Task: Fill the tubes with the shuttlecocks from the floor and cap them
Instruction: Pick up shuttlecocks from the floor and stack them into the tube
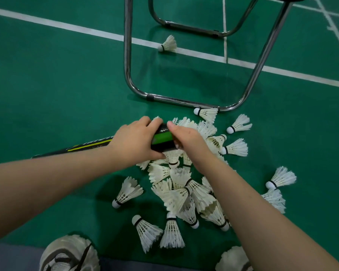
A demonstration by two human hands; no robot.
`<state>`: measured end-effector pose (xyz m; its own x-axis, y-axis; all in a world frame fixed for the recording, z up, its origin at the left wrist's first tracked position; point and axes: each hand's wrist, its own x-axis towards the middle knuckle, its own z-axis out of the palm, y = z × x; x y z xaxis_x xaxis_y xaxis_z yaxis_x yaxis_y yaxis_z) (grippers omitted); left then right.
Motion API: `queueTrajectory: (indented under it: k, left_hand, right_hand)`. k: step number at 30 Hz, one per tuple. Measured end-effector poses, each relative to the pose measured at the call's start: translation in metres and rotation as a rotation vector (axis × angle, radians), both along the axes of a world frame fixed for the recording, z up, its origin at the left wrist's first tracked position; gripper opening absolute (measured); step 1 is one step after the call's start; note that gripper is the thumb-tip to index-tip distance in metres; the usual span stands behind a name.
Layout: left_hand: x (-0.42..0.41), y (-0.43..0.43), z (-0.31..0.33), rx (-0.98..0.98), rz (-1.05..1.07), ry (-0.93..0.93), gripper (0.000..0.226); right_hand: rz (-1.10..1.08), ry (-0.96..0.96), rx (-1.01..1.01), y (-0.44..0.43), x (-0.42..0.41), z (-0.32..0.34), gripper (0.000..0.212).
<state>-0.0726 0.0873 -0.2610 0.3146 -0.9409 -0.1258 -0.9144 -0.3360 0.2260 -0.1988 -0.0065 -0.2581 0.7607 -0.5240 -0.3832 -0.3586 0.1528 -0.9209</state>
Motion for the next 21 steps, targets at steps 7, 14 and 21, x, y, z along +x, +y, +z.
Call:
queueTrajectory:
  k: [7,14,21]
  left_hand:
    - [0.026,-0.03,-0.007,0.093,0.021,0.038,0.087]
    - [0.049,-0.054,-0.014,0.092,0.046,0.006,0.083]
    - [0.06,-0.054,-0.03,0.099,0.056,-0.041,0.081]
  right_hand:
    - [-0.24,0.084,-0.362,-0.041,0.009,-0.029,0.02]
    - [-0.067,0.416,-0.674,-0.058,0.028,-0.079,0.041]
    - [0.086,0.631,-0.972,-0.061,0.035,-0.088,0.024]
